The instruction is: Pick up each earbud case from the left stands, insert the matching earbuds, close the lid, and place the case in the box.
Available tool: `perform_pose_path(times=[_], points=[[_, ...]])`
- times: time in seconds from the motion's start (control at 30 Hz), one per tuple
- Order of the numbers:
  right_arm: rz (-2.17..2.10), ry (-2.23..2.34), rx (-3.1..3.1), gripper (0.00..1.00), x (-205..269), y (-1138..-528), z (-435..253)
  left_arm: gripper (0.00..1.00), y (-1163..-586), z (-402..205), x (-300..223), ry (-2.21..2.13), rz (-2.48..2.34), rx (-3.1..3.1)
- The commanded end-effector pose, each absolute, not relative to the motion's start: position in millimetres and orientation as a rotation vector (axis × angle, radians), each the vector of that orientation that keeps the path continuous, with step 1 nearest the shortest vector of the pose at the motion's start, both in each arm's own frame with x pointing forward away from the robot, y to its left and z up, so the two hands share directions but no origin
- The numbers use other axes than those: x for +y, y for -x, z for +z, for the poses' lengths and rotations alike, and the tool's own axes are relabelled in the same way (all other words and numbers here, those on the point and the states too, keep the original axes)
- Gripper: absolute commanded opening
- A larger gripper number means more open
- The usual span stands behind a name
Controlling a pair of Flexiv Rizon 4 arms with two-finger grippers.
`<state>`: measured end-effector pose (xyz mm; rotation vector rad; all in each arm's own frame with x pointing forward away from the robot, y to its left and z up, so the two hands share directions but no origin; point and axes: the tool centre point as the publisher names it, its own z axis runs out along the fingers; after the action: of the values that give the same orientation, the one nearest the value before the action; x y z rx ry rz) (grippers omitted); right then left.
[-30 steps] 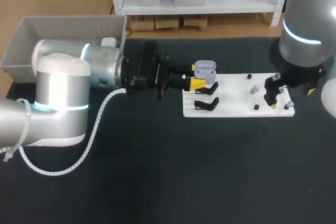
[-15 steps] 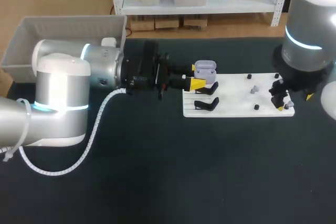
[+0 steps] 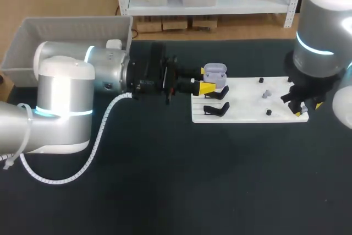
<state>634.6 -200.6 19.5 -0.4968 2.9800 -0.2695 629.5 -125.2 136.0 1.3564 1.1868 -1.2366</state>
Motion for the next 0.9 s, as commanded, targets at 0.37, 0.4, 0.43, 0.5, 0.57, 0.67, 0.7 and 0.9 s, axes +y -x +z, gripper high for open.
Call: perform_pose_path(times=[0.37, 0.4, 0.43, 0.5, 0.57, 0.67, 0.7, 0.9], points=[[-0.279, 0.447, 2.993, 0.38, -205.5, -640.8, 13.0, 0.0, -628.5, 135.4, -124.8, -1.353, -1.233, 1.185], [-0.279, 0.448, 2.994, 0.38, -205.4, -641.2, 12.3, 0.0, -628.5, 135.4, -124.8, -1.353, -1.233, 1.185], [-0.281, 0.451, 2.994, 0.37, -205.0, -641.3, 11.8, 0.0, -628.5, 135.4, -124.8, -1.353, -1.233, 1.185], [-0.283, 0.455, 2.994, 0.38, -204.1, -641.0, 11.3, 0.0, -628.5, 135.4, -124.8, -1.353, -1.233, 1.185], [-0.284, 0.457, 2.994, 0.37, -203.7, -641.3, 11.0, 0.0, -628.5, 135.4, -124.8, -1.353, -1.233, 1.185], [-0.284, 0.459, 2.994, 0.35, -203.5, -641.7, 10.4, 0.0, -628.5, 135.4, -124.8, -1.353, -1.233, 1.185], [-0.284, 0.459, 2.994, 0.34, -203.5, -641.8, 10.4, 0.0, -628.5, 135.4, -124.8, -1.353, -1.233, 1.185], [-0.288, 0.456, 2.993, 0.2, -203.9, -642.4, 10.4, 0.0, -628.5, 135.4, -124.8, -1.353, -1.233, 1.185]])
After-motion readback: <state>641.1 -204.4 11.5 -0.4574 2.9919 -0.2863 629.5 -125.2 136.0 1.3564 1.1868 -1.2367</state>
